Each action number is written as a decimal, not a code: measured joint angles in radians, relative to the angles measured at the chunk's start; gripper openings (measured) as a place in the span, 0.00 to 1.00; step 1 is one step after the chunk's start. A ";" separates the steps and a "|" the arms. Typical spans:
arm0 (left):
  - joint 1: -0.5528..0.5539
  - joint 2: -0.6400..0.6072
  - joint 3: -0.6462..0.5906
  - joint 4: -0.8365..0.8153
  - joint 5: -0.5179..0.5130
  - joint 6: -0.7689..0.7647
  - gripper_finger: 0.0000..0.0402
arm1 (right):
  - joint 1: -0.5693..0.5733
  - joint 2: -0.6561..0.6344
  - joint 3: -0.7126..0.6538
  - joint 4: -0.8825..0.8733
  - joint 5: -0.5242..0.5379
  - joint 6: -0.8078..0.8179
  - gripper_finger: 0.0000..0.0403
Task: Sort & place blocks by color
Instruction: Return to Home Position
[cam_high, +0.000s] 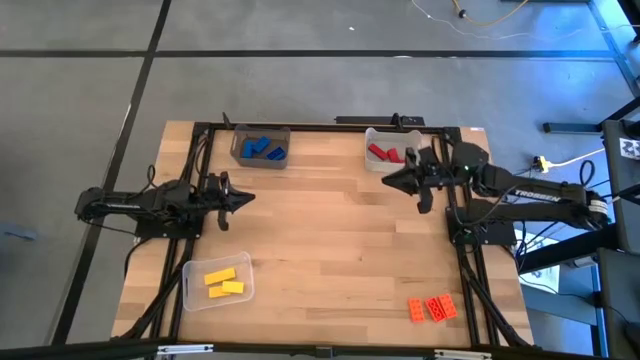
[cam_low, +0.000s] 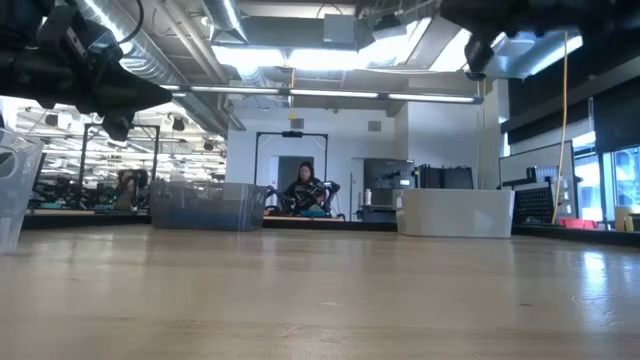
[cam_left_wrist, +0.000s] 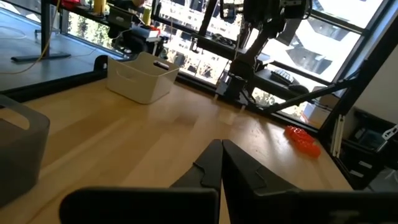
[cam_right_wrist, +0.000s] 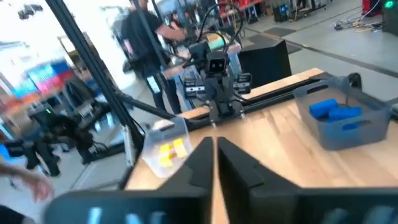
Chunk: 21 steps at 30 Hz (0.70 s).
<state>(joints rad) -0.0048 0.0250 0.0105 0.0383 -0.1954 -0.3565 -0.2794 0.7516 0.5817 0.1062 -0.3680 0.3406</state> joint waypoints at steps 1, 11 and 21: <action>0.000 0.000 0.000 0.000 -0.001 0.000 0.00 | 0.000 -0.026 -0.039 0.029 0.000 0.017 0.05; 0.000 0.000 0.000 0.000 -0.001 0.000 0.00 | 0.312 -0.110 -0.345 0.336 0.397 0.181 0.00; 0.000 0.000 0.000 0.000 -0.001 0.000 0.00 | 0.350 -0.273 -0.345 0.121 0.425 0.120 0.00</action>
<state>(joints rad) -0.0048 0.0250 0.0103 0.0380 -0.1967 -0.3561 0.0702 0.4783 0.2367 0.2267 0.0574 0.4608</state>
